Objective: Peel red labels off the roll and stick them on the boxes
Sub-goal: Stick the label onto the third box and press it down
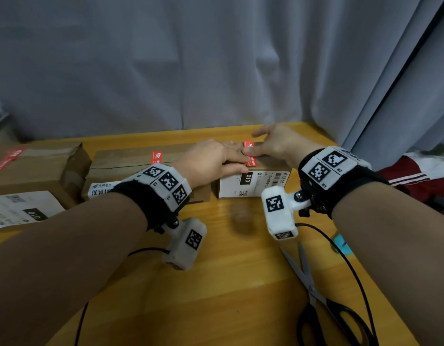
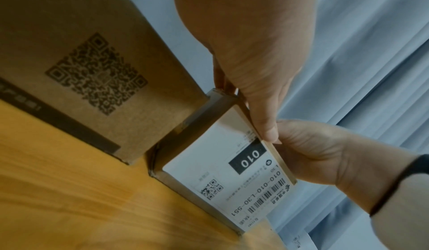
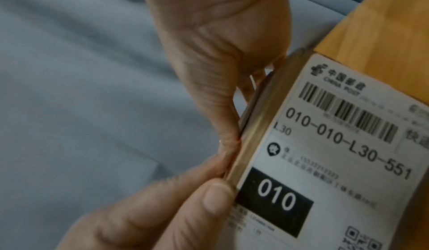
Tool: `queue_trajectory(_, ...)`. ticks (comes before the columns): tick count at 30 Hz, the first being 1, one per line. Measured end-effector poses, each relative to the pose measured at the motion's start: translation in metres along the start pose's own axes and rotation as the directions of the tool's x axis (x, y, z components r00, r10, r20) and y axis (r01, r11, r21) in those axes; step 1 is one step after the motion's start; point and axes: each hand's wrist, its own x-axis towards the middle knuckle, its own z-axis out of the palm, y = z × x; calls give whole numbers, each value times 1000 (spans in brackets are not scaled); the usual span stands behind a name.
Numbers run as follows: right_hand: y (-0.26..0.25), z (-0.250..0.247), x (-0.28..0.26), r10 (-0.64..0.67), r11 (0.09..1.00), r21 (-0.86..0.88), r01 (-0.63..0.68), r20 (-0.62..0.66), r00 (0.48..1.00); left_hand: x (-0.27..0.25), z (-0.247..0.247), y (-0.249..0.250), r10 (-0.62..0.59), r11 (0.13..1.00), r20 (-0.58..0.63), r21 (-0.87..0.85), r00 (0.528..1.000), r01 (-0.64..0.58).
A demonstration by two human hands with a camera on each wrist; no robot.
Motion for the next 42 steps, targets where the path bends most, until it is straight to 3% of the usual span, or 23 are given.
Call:
queue_trajectory(3, 2, 3, -3, 8, 977, 211, -19, 54, 998, 1, 2, -1, 6, 999, -17, -40, 1000, -7)
queue_trajectory(13, 7, 10, 17, 68, 942, 335, -40, -72, 995, 2, 7, -5, -24, 999, -9, -41, 1000, 23)
queue_trajectory(17, 10, 15, 25, 21, 979, 206, 14, -166, 986, 1, 6, -4, -26, 999, 0, -44, 1000, 26)
queue_trajectory(20, 12, 15, 25, -25, 996, 85, 38, -144, 989, 0, 7, -2, -33, 998, -3, -57, 999, 33)
queue_trajectory(24, 19, 8, 20, -83, 987, 128, 96, -104, 991, 0, 4, -1, -43, 996, -1, -78, 999, 43)
queue_trajectory(27, 26, 5, 12, -348, 937, -15, 350, -134, 928, -1, 4, 1, -62, 994, -5, -87, 998, 62)
queue_trajectory(29, 29, 4, 4, -476, 871, -136, 472, 4, 879, -1, 4, 2, -114, 989, -27, -102, 993, 111)
queue_trajectory(32, 34, -1, -13, -421, 842, -313, 439, 128, 898, 0, 5, 4, -197, 963, -47, -194, 979, 184)
queue_trajectory(37, 38, -7, -36, -390, 864, -285, 415, 142, 910, 1, 5, 6, -201, 962, -31, -194, 979, 191)
queue_trajectory(42, 44, -3, -46, -444, 852, -250, 459, 118, 888, -1, 4, 7, -188, 968, 2, -170, 982, 186)
